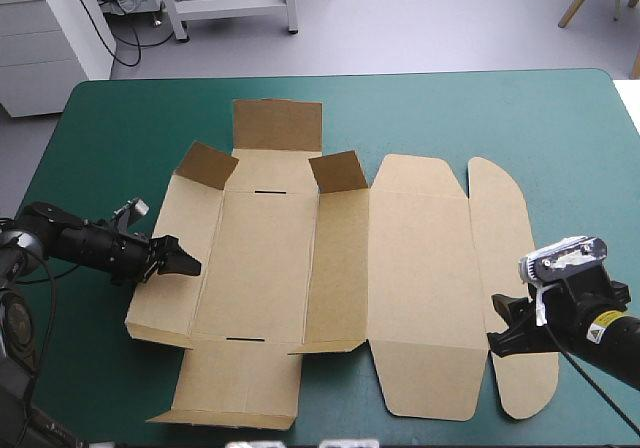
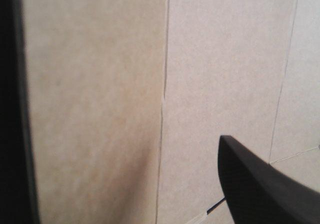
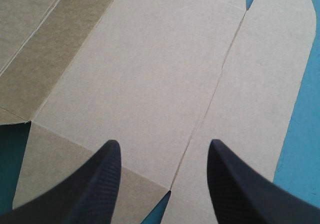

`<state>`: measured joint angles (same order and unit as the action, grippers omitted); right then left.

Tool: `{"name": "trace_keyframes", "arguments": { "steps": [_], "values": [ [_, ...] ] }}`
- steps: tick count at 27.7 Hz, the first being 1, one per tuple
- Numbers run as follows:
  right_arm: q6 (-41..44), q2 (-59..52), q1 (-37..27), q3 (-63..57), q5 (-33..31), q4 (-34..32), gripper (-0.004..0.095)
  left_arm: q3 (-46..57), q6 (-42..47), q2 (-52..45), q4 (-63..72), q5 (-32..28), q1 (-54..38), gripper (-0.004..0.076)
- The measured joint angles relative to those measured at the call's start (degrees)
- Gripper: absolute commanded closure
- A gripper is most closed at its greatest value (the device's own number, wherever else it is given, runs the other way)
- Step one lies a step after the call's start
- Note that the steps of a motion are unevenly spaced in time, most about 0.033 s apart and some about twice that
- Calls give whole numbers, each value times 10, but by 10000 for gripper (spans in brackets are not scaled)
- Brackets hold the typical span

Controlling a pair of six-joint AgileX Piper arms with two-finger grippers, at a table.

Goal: Fold the box

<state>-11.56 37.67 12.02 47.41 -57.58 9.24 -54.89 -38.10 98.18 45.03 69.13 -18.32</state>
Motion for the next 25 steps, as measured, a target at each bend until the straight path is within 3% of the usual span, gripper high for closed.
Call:
{"name": "trace_keyframes", "arguments": {
  "steps": [3,8,19,25],
  "values": [
    [0,0,0,0,0,0,427,1,0,0,-1,-1,2,395],
    [0,0,0,0,0,0,427,5,1,5,-13,-12,4,737],
    [0,0,0,0,2,0,427,2,-13,6,-6,2,13,734],
    [0,0,0,0,2,0,427,-73,-13,6,-84,-5,100,734]
  ]
}}
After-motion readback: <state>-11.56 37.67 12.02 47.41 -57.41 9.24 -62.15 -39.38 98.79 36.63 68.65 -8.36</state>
